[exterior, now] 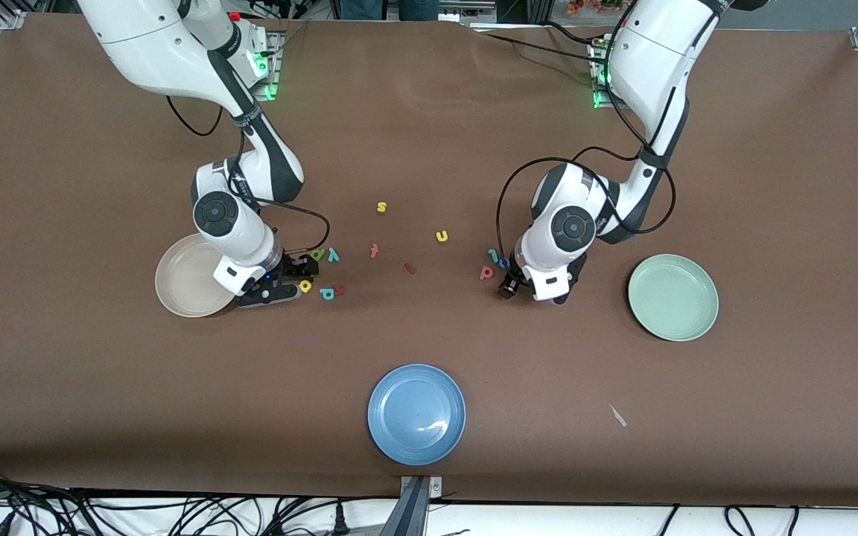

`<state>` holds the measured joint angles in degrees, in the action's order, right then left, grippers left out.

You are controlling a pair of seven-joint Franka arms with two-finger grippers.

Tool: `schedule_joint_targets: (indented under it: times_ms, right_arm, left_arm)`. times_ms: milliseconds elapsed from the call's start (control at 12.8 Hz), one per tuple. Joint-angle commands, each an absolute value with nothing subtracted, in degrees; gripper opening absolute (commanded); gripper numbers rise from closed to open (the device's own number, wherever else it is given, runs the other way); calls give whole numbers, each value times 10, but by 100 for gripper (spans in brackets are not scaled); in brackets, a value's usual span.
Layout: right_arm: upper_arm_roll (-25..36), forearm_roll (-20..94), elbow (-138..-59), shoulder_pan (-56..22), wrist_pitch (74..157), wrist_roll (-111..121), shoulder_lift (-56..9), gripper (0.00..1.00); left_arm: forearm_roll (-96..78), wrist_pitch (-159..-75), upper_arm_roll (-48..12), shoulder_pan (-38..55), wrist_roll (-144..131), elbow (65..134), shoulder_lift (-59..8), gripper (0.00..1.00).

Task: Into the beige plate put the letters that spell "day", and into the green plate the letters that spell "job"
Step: 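Grasp the yellow a with the right gripper while the left grasps blue o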

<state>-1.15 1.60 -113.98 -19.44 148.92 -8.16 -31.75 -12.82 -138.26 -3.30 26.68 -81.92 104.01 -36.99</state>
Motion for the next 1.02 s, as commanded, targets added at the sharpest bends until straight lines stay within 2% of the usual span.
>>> schedule_joint_targets:
  times_ms: [0,469,625,938]
  right_arm:
    - [-22,7,-1104,-194,1489,-81,-341,95]
    - [-22,2,-1102,-200,1494,-79,-353,88]
    - [-22,0,-1103,-200,1493,-79,-352,87]
    - [-22,-1,-1107,-200,1494,-77,-353,75]
  left_arm:
    - [-144,-1379,-26,287,-836,1051,-368,74]
    - [-144,-1379,-26,294,-840,1053,-374,62]
    - [-144,-1379,-26,294,-844,1053,-374,52]
    - [-145,-1375,-26,292,-846,1058,-375,50]
